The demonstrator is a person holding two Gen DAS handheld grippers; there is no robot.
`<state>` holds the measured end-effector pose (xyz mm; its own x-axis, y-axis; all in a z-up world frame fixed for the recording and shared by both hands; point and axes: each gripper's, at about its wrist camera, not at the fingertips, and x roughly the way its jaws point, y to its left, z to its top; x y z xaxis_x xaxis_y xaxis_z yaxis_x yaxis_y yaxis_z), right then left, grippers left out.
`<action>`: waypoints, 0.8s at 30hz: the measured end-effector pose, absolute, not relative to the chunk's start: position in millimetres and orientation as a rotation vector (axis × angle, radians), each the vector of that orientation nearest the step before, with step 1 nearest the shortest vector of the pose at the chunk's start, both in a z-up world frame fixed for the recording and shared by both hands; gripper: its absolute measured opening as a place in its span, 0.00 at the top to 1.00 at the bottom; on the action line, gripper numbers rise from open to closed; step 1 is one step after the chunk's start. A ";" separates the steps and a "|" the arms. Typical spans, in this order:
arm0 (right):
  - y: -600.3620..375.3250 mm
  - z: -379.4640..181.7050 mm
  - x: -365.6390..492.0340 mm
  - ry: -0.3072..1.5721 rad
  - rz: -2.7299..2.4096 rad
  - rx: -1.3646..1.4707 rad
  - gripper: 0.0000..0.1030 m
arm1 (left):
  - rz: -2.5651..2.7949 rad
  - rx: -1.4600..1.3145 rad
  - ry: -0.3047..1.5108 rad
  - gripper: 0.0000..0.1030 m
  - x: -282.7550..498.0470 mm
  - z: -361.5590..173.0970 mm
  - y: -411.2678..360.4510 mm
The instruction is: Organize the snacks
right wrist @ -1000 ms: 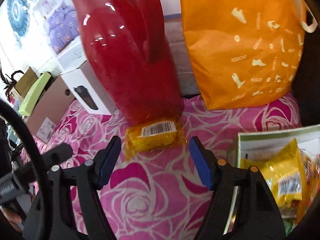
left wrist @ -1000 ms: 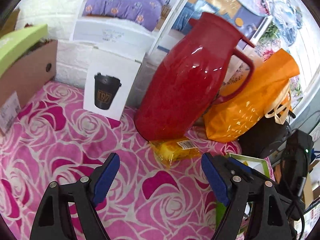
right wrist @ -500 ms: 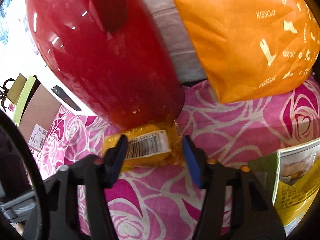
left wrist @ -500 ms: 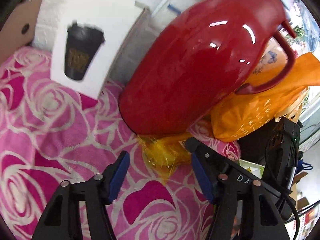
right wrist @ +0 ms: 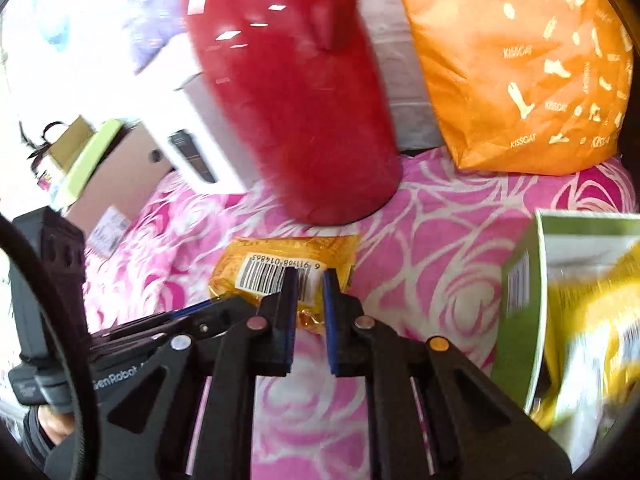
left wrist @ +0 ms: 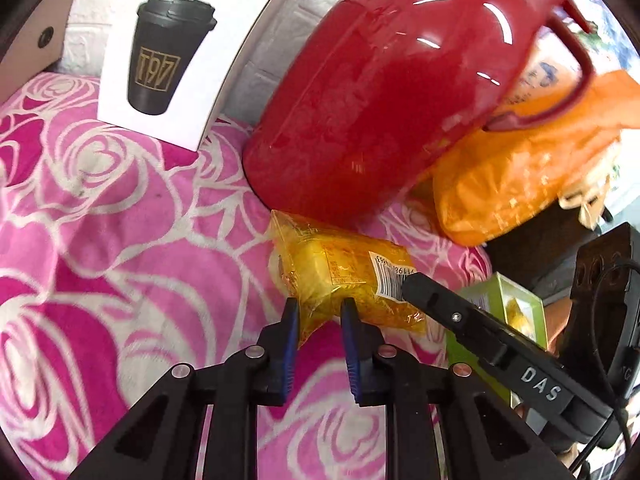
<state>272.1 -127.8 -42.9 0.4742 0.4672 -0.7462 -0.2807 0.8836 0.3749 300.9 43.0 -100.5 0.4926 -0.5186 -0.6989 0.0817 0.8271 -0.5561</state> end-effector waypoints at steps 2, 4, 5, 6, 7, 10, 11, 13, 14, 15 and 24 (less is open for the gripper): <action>-129.3 -38.0 244.6 0.969 0.489 0.193 0.87 | -0.397 -0.488 0.995 0.81 282.7 -95.4 48.7; -130.3 -38.3 213.9 0.973 0.504 0.171 0.87 | -0.412 -0.466 0.983 0.81 262.4 -89.6 50.9; -134.1 -38.4 202.4 0.973 0.512 0.164 0.87 | -0.423 -0.449 0.984 0.81 247.0 -87.7 51.2; -135.1 -40.2 189.9 0.974 0.518 0.156 0.86 | -0.432 -0.440 0.986 0.81 236.7 -87.0 50.7; -136.5 -43.1 178.7 0.977 0.519 0.147 0.86 | -0.444 -0.419 0.989 0.81 221.1 -87.1 50.2; -144.5 -50.9 155.1 1.004 0.525 0.153 0.80 | -0.464 -0.367 1.006 0.79 186.0 -91.2 50.9; -147.3 -52.4 151.1 1.012 0.529 0.175 0.75 | -0.461 -0.345 1.017 0.75 174.0 -93.7 51.2; -155.2 -54.2 145.6 1.015 0.529 0.210 0.47 | -0.426 -0.312 1.043 0.53 157.3 -96.9 57.9; -158.4 -55.0 144.0 1.014 0.523 0.227 0.45 | -0.406 -0.303 1.051 0.41 150.9 -97.3 61.6; -160.2 -55.6 143.5 1.015 0.521 0.240 0.45 | -0.394 -0.307 1.045 0.41 146.2 -95.2 67.0; -162.4 -60.3 152.2 1.007 0.560 0.398 0.45 | -0.437 -0.379 0.972 0.41 156.0 -69.2 75.5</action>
